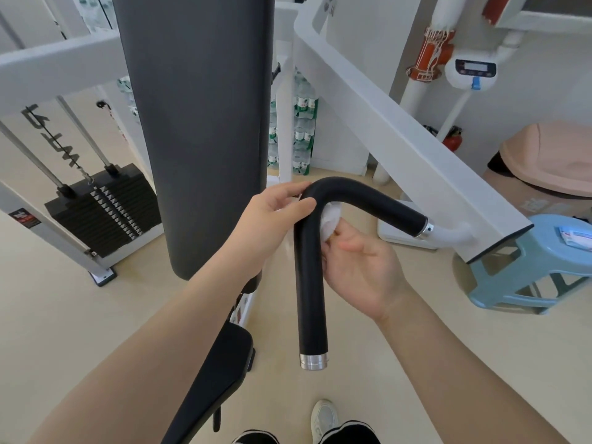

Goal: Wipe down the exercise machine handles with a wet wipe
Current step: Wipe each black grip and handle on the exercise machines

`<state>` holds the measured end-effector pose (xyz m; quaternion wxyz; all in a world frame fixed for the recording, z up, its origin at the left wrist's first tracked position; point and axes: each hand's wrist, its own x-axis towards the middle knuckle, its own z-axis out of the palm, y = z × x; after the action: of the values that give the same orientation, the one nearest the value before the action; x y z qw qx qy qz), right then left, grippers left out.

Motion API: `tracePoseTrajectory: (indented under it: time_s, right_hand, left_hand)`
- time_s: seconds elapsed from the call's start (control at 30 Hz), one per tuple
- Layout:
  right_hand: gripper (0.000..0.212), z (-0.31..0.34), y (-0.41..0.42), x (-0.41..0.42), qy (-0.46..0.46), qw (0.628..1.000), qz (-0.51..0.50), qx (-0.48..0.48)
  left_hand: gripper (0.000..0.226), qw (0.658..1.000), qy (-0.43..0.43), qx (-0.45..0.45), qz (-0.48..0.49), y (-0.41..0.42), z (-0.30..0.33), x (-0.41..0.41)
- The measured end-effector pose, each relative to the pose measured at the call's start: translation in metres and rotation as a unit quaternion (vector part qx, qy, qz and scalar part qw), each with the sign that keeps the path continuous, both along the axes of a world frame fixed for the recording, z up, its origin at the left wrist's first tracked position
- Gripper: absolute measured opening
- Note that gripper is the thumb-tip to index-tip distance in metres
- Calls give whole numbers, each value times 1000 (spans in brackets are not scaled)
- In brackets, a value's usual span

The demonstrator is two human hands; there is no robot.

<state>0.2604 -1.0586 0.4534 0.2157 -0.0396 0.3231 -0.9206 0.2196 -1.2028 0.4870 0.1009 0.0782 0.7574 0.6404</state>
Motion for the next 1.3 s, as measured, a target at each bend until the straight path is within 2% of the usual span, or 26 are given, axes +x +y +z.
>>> tracePoseTrajectory:
  time_s: [0.03,0.2,0.33,0.43,0.5,0.57,0.67,0.8,0.87,0.93,1.1,1.2,1.3]
  right_hand:
    - [65,-1,3,5,-8,1000,2,10]
    - [39,11,3,-12,-55,994,-89,21]
    - [44,3,-13,3,-46,982,-90,162]
    - [37,0,-21,16,-65,971,-93,211]
    - [35,1,-22,5,-81,959,-120,245]
    - [37,3,-21,-8,-104,954,-152,235]
    - [32,4,-19,-1,-86,951,-189,228]
    - [28,-4,-19,43,-77,948,-164,261]
    - [24,-3,-21,49,-69,933,-159,315]
    - [22,6,-23,39,-52,915,-194,349]
    - [14,6,-32,44,-5,867,-256,427]
    - [22,-15,-33,83,-63,884,-225,405]
    - [20,-26,-27,88,-102,904,-187,371]
  left_hand:
    - [23,1000,3,-1,0,0,0,0]
    - [26,1000,9,2,-15,1,1,2]
    - [29,1000,-4,-7,-19,-2,0,7]
    - [27,1000,-12,-4,2,-3,-3,12]
    - [36,999,-24,-27,23,-3,-3,12]
    - [42,998,-33,-48,24,-4,0,11]
    - [30,999,-22,-47,1,-10,4,12]
    - [32,997,-49,-54,15,-20,-5,17]
    - [32,996,-71,-44,21,-24,-10,22]
    - [32,996,-80,-42,15,-25,-12,26]
    - [27,997,-64,-34,-8,-25,-14,39]
    - [28,998,-60,-17,-21,-27,-18,47]
    - [28,997,-74,1,-29,-26,-22,52]
